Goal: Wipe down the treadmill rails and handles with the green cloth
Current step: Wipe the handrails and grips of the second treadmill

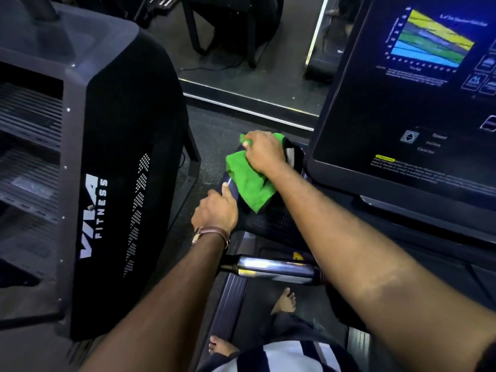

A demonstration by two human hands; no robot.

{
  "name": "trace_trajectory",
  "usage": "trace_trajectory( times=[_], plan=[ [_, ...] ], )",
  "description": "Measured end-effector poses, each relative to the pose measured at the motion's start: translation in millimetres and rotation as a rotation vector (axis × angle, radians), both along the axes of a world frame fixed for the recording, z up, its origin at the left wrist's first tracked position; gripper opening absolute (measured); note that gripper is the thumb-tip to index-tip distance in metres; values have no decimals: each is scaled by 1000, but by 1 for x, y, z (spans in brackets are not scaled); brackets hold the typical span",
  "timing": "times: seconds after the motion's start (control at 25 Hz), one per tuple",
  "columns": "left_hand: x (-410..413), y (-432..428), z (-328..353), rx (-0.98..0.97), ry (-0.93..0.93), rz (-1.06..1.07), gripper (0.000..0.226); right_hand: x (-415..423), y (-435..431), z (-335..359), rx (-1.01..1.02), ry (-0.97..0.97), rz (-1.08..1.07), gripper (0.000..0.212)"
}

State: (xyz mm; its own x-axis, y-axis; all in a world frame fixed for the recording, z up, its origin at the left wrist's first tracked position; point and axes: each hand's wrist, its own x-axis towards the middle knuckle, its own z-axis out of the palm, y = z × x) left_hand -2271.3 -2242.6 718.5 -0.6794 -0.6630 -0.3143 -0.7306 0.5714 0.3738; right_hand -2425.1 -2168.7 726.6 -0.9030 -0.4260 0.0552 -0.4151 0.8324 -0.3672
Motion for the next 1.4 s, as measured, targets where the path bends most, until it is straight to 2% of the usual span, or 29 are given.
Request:
trace_trajectory(
  times=[0.08, 0.2, 0.32, 0.44, 0.52, 0.56, 0.64, 0.72, 0.76, 0.84, 0.92, 1.0, 1.08, 1.16, 1.28, 1.32, 1.4],
  plan=[
    [1, -2, 0, 1, -13, -22, 49, 19, -1, 6, -35, -116, 145, 23],
    [7, -7, -4, 1, 3, -66, 40, 63, 4, 2, -92, -119, 300, 23],
    [8, -11, -3, 94, 89, 17, 54, 74, 16, -2, -198, -141, 356, 16],
    [7, -9, 4, 171, 156, 134, 73, 61, 2, -2, -51, -105, 402, 20],
    [8, -7, 6, 146, 150, 115, 77, 40, -10, 5, 41, -48, 272, 23],
    [8, -7, 7, 132, 142, 102, 77, 25, -11, 8, 63, -7, 141, 23],
    [8, -7, 7, 129, 138, 93, 76, -7, -2, 12, 99, 39, -246, 25],
    [7, -7, 6, 119, 136, 97, 75, -25, 13, 6, 76, -73, -670, 34],
    [7, -6, 5, 111, 133, 98, 74, -23, 10, 2, 57, -118, -754, 36],
    [6, -5, 5, 99, 124, 89, 74, -11, -7, -2, 62, -46, -593, 36],
    [5, -6, 4, 91, 103, 82, 72, 12, -21, 1, 69, -27, -269, 37],
    [4, -7, 4, 97, 84, 85, 69, 38, -16, 0, 11, -58, -156, 44],
    [3, -7, 3, 102, 85, 81, 68, 58, 2, 2, -17, 29, -280, 46],
    [4, -7, 3, 104, 104, 70, 70, 69, 16, 4, 71, 182, -332, 42],
    [6, -7, 3, 105, 111, 61, 71, 43, 19, 4, 217, 328, -377, 31],
    [6, -7, 3, 104, 107, 59, 72, 34, 20, 3, 243, 305, -444, 34],
    [6, -7, 4, 104, 103, 56, 71, 27, 18, 1, 158, 129, -586, 35]
  ],
)
